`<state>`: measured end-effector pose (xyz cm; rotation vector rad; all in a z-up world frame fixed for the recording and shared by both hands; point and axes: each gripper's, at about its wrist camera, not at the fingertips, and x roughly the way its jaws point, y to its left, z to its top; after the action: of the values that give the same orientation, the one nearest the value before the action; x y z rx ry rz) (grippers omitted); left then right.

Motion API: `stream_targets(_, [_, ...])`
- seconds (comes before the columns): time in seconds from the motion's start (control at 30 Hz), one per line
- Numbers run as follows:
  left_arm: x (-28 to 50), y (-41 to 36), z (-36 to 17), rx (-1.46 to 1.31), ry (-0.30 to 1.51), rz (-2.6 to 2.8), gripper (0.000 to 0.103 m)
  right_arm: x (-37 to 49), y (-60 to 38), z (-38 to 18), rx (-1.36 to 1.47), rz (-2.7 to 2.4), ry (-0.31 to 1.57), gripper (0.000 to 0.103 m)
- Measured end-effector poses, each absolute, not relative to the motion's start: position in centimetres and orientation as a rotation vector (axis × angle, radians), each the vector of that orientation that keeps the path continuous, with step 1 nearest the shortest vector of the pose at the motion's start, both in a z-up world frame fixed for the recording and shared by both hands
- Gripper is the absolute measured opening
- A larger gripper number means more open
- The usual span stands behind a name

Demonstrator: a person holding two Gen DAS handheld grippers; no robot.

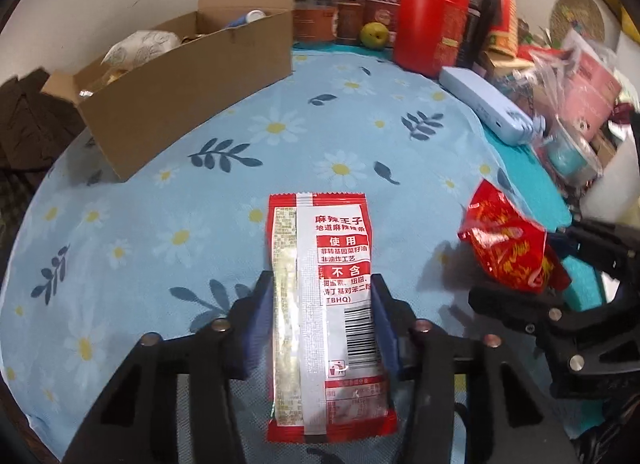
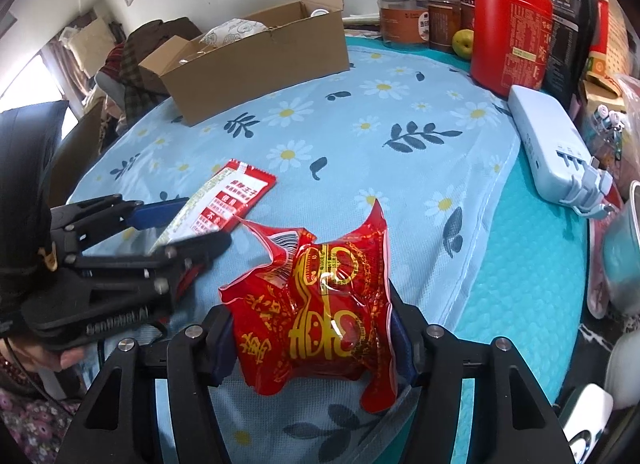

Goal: Organize snacks
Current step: 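Lift the sauce packet and red snack bag and carry both over the box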

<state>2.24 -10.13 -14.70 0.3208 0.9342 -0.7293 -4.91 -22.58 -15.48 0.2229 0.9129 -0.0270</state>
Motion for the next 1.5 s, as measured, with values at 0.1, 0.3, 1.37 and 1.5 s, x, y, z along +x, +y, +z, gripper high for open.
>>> stream_targets(0.1, [2.1,-10.0,-14.3,0.309,0.931,-0.742,0.045,-5.0,-22.7,-15.4,0.235,-0.026,0.910,0.059])
stream_targets(0.3, [0.9,-9.5,-13.2,0.293,0.912,-0.762,0.045,-5.2,-22.9,-14.8,0.254,-0.011,0.884,0.057])
stream_targets(1.37, [1.5,-7.5,-8.0,0.207,0.782,-0.755,0.045,-4.1,-21.8,-11.1,0.283,0.086,0.806,0.042])
stream_targets(1.5, [2.1,-7.2,-6.0,0.186,0.729,-0.757,0.045,-3.5,-21.4,-9.1,0.269,0.122,0.766,0.042])
